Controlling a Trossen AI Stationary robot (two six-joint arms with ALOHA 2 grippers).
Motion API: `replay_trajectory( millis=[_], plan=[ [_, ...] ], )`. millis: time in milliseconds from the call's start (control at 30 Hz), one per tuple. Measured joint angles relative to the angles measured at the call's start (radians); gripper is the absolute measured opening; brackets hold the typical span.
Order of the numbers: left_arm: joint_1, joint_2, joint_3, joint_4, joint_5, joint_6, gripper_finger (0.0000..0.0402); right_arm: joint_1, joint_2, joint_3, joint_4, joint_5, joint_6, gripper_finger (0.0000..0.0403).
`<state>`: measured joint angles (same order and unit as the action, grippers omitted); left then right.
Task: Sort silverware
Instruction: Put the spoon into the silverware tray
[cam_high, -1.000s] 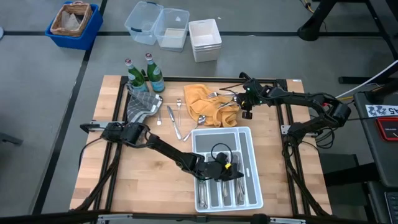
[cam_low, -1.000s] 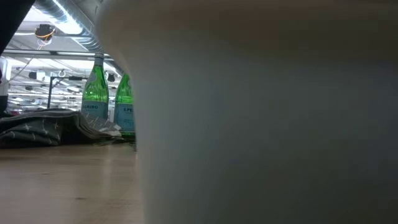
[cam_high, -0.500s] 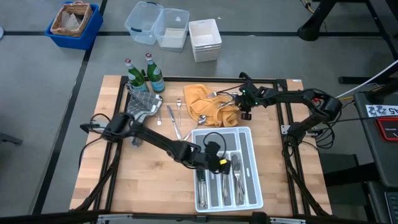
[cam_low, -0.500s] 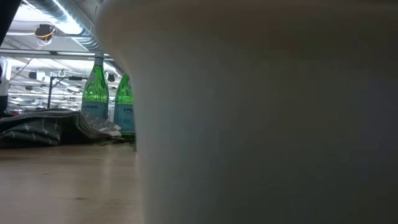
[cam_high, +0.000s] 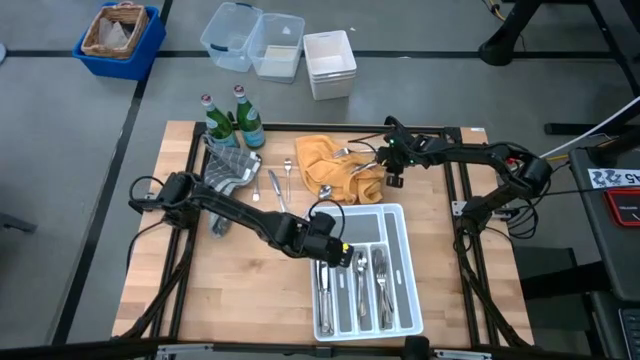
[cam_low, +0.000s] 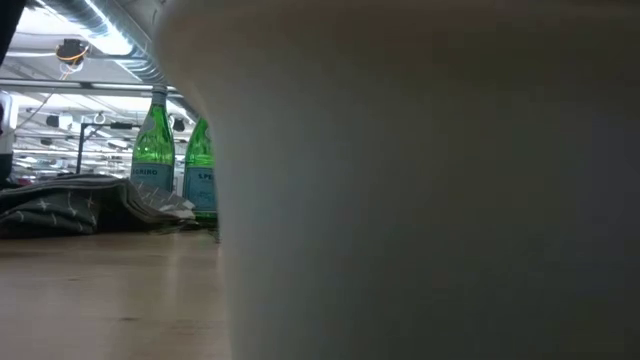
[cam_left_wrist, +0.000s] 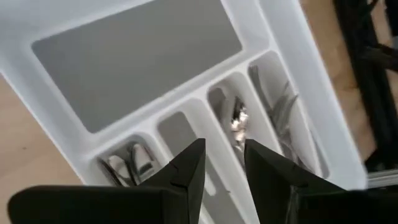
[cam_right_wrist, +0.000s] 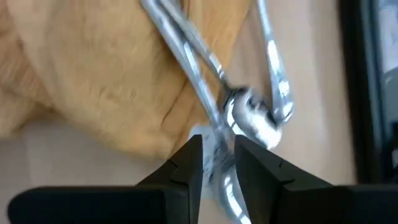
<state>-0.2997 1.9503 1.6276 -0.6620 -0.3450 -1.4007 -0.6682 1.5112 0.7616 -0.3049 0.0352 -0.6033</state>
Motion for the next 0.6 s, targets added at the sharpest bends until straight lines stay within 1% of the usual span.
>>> replay_trajectory(
  millis=[100, 233, 333, 467, 533, 600],
  plan=[
    [0.007, 0.0, 0.0, -0.016, 0.0, 0.03, 0.0102, 0.0, 0.0, 0.0, 0.02, -0.002, -0.02, 0.0095],
    [0.009, -0.002, 0.0, -0.01, 0.0, 0.065, 0.0102, 0.0, 0.001, -0.002, 0.015, -0.031, -0.027, 0.0095],
    [0.009, -0.002, 0.0, -0.01, 0.002, 0.081, 0.0102, 0.0, 0.017, -0.002, 0.031, -0.018, -0.028, 0.0095],
    [0.009, -0.002, 0.0, -0.009, 0.003, 0.083, 0.0102, 0.0, 0.054, -0.002, 0.045, -0.032, -0.029, 0.0095],
    [0.009, -0.002, 0.0, -0.009, 0.003, 0.088, 0.0102, 0.0, 0.081, -0.003, 0.054, -0.017, -0.03, 0.0095],
    [0.009, -0.002, 0.0, -0.008, 0.004, 0.096, 0.0102, 0.001, 0.101, -0.002, 0.077, 0.032, -0.03, 0.0095]
  ],
)
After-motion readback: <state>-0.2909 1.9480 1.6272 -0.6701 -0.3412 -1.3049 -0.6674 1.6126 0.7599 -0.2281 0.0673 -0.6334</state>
